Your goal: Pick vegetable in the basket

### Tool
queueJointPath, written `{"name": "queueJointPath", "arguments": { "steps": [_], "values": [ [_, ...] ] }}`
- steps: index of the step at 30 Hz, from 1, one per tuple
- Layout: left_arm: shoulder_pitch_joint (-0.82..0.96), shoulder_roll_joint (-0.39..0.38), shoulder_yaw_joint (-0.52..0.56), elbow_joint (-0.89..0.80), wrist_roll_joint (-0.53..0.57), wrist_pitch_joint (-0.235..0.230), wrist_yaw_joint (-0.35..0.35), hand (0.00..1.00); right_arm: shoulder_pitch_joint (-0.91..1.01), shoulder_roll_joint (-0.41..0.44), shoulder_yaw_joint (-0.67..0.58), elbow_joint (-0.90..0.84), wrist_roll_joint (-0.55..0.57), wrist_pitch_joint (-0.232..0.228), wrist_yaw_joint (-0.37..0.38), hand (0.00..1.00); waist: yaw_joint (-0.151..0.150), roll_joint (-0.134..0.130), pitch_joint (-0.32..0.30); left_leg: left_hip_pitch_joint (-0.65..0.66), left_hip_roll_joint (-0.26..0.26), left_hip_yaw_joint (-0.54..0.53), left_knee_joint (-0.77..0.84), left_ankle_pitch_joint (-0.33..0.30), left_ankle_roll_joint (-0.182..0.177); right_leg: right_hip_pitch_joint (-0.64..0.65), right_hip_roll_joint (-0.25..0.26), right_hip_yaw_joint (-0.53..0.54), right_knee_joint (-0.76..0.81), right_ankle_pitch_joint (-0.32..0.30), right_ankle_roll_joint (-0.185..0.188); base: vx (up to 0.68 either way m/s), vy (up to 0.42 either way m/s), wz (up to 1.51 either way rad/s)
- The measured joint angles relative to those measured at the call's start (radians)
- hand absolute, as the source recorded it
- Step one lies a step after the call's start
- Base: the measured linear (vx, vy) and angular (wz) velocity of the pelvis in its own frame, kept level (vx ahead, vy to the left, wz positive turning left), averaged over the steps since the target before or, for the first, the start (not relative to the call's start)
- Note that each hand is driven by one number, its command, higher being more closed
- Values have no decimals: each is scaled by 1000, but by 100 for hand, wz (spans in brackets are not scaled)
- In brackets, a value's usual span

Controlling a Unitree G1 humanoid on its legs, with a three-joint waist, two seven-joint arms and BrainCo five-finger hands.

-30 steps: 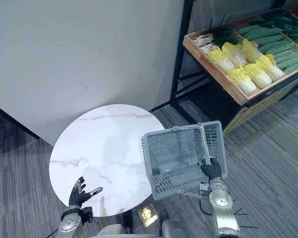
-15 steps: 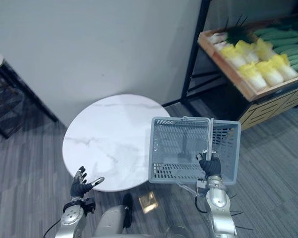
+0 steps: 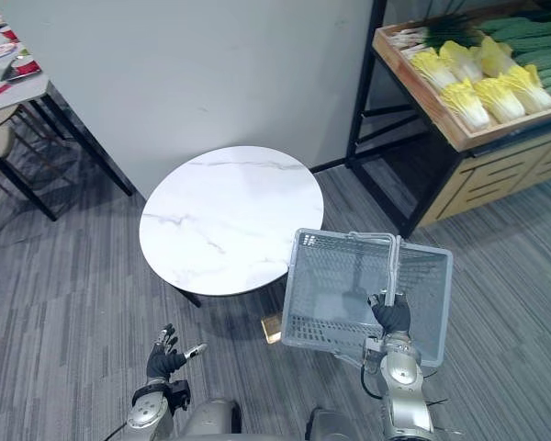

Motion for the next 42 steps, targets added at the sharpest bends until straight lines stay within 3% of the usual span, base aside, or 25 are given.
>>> {"name": "queueJointPath", "arguments": {
  "steps": [2,6,11,14,17,18,21,22,23,25,27,29,30,31,32,33,35,37,38,39,40,41,42],
  "values": [
    [-9,14,11,33,8,0,0,0,-6,0,-43,59,1,-3,-1,100,-6,-10,0,17,-17,3,-56,9,-13,-4,-9,18,-32,38,19,-156,152,-24],
    [-9,42,55,40,9,0,2,0,2,4,-92,123,3,6,-5,100,-23,-13,0,18,-43,48,-52,14,-4,4,-27,63,-93,101,53,-85,113,-30],
    [-25,43,70,38,30,0,4,0,24,14,-100,116,4,6,-6,100,-26,-21,4,41,-43,156,-25,-4,28,2,-15,164,-141,163,69,-65,89,-64],
    [-48,38,69,34,45,0,3,0,28,28,-99,68,11,6,-5,100,-28,-38,12,48,-21,232,13,-45,17,-15,6,218,-172,174,68,-125,55,-98],
    [-51,37,69,29,45,0,5,0,5,34,-95,59,12,2,-6,100,-28,-56,12,70,12,338,5,-70,16,-50,-69,-36,-188,190,19,-40,32,-114],
    [-51,36,68,29,45,0,5,0,-1,29,-96,72,12,0,-8,100,-37,-67,12,89,13,378,-14,-76,6,-58,-124,-224,-185,188,-20,48,27,-117],
    [-53,41,67,29,44,0,3,0,-39,29,-95,134,12,-3,-10,100,-28,-71,10,139,32,467,-51,-76,-4,-52,-165,-452,-185,214,-62,151,13,-138],
    [-57,49,64,29,44,0,1,0,-41,28,-95,144,12,-3,-10,100,-35,-74,9,161,33,500,-53,-68,-16,-60,-160,-443,-182,257,-28,203,-28,-119],
    [-62,49,62,31,44,1,1,0,-42,26,-95,151,11,-3,-10,100,-40,-73,10,172,37,509,-53,-68,-16,-65,-152,-422,-176,255,8,242,-69,-106],
    [-89,45,57,38,44,1,0,0,-52,22,-94,177,10,1,-3,100,-68,-53,11,207,70,515,-33,-59,-30,-86,-106,-364,-127,218,12,260,-108,-94],
    [-113,46,49,42,44,1,-1,0,-43,24,-93,180,11,4,0,100,-92,-53,11,202,115,507,83,-54,-38,-75,-88,-341,-90,172,6,264,-101,-60],
    [-130,46,28,43,43,1,-1,0,-28,20,-92,180,11,4,-1,100,-92,-41,18,168,196,461,313,-28,4,-23,-50,-300,-81,133,-1,325,-117,-77],
    [-127,49,18,43,43,-1,-2,0,-21,19,-86,178,11,4,-5,100,-89,-38,21,122,237,383,482,60,107,19,-26,-265,-83,110,-9,397,-88,-103],
    [-114,45,17,45,39,-1,0,0,-22,19,-71,168,11,4,-21,100,-79,-38,21,64,234,267,623,144,118,52,-19,-211,-85,89,-21,335,-67,-112],
    [-109,44,14,47,39,-2,0,0,-25,21,-69,161,12,3,-29,100,-74,-47,27,25,211,212,677,76,83,60,-18,-183,-86,69,-23,327,60,-114],
    [-108,46,10,56,33,-2,0,0,-42,20,-65,161,13,3,-41,100,-67,-46,31,-61,146,136,732,-38,72,71,-22,-132,-82,47,-20,248,67,-90],
    [-85,49,10,54,23,-2,1,0,-52,7,-49,157,21,3,-42,100,-45,-62,47,-155,50,78,689,-120,82,115,-37,-71,-95,27,-10,359,106,-102],
    [-64,46,8,51,17,-2,1,0,-53,5,-36,154,20,3,-43,100,-22,-49,58,-251,-27,29,562,-119,72,174,-44,-35,-115,-4,10,361,174,-71],
    [-45,46,8,39,14,-2,1,0,-57,-11,-21,154,20,3,-44,100,-15,-44,60,-297,-79,-13,397,-92,35,192,-55,-17,-118,-31,32,390,267,-63],
    [-37,43,8,28,12,-2,3,0,-60,-29,-5,154,20,2,-44,100,7,-20,55,-311,-102,-52,178,-27,-16,209,-48,17,-124,-56,56,526,357,-111],
    [-28,44,9,18,13,-2,8,0,-71,-27,7,163,19,7,-46,100,47,-14,56,-287,-110,-35,167,80,40,240,-48,72,-150,-67,67,489,310,-100],
    [-25,53,12,10,13,-2,11,0,-72,-20,24,160,19,8,-45,100,58,-38,47,-288,-132,-22,172,54,55,251,-71,87,-169,-68,66,558,297,-63],
    [-27,58,15,-17,13,-2,23,0,-82,-19,40,156,19,3,-42,100,46,-66,32,-307,-170,-20,199,12,88,246,-111,90,-171,-79,68,541,255,-1]
  ]
}}
